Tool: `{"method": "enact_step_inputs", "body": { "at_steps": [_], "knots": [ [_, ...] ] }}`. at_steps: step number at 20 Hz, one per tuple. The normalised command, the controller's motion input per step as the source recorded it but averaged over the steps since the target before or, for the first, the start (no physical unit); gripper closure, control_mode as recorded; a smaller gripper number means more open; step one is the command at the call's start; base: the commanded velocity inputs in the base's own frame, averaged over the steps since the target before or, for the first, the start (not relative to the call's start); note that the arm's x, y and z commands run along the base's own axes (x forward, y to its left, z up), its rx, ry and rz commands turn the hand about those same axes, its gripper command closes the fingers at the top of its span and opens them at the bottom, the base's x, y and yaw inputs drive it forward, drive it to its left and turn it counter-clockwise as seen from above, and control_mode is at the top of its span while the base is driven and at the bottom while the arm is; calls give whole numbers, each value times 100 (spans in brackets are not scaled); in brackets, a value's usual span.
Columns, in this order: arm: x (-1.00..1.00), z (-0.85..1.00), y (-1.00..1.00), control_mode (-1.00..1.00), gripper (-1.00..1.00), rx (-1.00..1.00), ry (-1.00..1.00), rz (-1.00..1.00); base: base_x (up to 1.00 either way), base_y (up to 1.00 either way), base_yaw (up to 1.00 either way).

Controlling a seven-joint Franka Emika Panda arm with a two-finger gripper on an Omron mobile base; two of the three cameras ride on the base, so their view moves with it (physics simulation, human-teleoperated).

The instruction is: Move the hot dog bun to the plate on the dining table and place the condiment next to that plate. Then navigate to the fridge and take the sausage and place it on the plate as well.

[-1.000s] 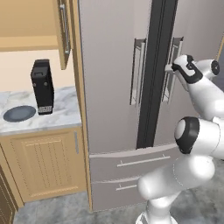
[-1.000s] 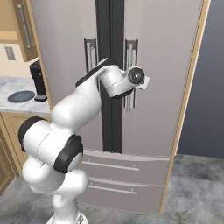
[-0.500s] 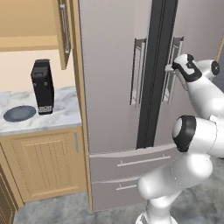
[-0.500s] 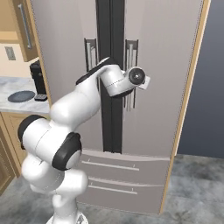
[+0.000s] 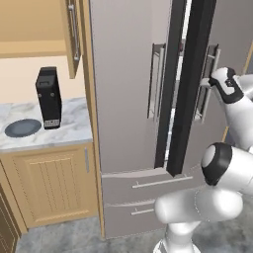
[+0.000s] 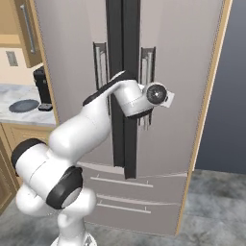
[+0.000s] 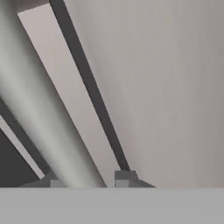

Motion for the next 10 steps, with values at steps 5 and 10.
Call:
{"method": "enact_step_inputs", "body": {
  "at_steps": [5,10],
  "knots": [
    [-88,0,-100,-100,100,-3,0,-5,0,0,0],
    [-90,0,-100,-100,100,-4,0,-7,0,0,0]
  ]
}}
